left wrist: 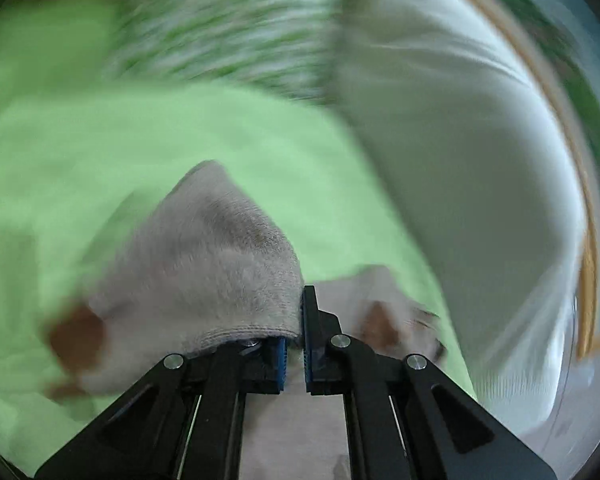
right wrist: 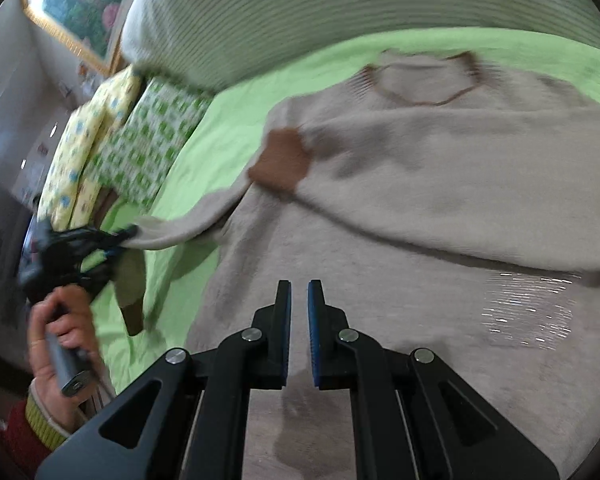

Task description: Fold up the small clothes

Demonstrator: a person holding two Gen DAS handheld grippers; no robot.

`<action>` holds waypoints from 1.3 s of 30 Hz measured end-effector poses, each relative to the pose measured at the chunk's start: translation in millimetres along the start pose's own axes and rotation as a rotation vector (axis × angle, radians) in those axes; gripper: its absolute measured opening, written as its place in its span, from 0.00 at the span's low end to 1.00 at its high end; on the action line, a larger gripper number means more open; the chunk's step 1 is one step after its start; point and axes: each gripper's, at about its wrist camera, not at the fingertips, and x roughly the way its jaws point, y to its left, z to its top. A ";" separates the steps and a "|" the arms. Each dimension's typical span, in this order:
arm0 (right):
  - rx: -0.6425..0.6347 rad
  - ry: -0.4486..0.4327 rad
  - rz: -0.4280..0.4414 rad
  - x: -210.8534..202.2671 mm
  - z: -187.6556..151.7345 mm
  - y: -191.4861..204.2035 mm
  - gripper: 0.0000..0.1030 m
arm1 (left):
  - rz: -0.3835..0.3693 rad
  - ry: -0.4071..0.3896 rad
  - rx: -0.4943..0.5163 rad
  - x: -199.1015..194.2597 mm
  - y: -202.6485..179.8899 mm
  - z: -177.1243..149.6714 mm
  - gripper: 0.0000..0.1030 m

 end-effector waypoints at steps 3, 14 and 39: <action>0.035 -0.062 -0.021 -28.1 3.4 -15.4 0.09 | -0.101 -0.017 0.173 -2.2 -83.9 -10.0 0.04; 0.206 -0.197 -0.150 -105.6 -7.2 -95.1 0.09 | -0.145 0.241 0.861 74.5 -235.1 -181.9 0.43; 0.279 0.122 0.038 31.7 -18.0 -43.4 0.51 | 0.258 0.254 1.175 113.7 -85.8 -133.9 0.50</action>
